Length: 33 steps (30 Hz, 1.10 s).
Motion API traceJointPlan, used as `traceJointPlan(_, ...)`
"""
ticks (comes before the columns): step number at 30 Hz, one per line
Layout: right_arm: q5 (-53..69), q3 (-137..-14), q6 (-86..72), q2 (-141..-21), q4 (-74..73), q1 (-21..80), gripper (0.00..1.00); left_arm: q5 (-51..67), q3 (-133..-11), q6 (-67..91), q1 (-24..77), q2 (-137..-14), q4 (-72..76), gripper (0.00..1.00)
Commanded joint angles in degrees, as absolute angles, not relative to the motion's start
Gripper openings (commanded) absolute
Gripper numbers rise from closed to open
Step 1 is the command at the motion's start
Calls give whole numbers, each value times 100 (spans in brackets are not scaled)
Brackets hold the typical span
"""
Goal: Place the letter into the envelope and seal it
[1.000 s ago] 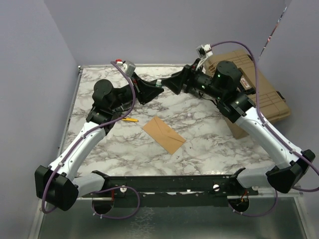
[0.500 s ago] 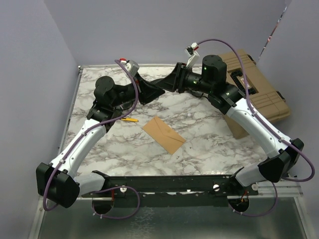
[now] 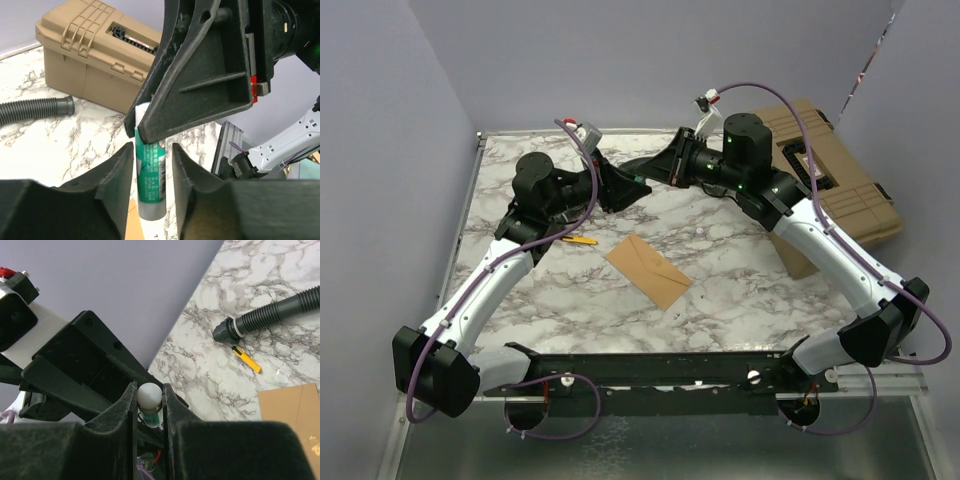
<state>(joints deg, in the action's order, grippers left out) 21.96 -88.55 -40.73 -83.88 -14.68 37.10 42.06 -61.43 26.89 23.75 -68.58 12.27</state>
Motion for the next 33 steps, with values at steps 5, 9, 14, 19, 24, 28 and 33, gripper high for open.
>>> traceJointPlan(5, 2286, -8849, -4373, -8330, -1167, 3691, 7, 4319, -6205, 2501, 2373, -6940, 968, 36)
traceJointPlan(9, 2290, -8958, -4248, -8403, -1336, 3689, 9, 4273, -6213, 2461, 2369, -6968, 971, 8)
traceJointPlan(14, 2166, -8927, -4070, -8423, -1550, 3691, 38, 4048, -6197, 2293, 2371, -6948, 901, 0)
traceJointPlan(19, 1332, -8909, -3721, -8314, -1936, 3662, 78, 2997, -5839, 2054, 2358, -6732, 751, 0)
traceJointPlan(24, 300, -8681, -3527, -8307, -2345, 3569, 79, 1835, -5369, 2087, 2356, -6532, 745, 0)
traceJointPlan(28, -1134, -8493, -3174, -8630, -3140, 3482, 78, 1048, -5113, 2220, 2357, -6408, 695, 0)
traceJointPlan(33, -1679, -7944, -2926, -9199, -3602, 3226, 76, 858, -4949, 2270, 2356, -6328, 683, 0)
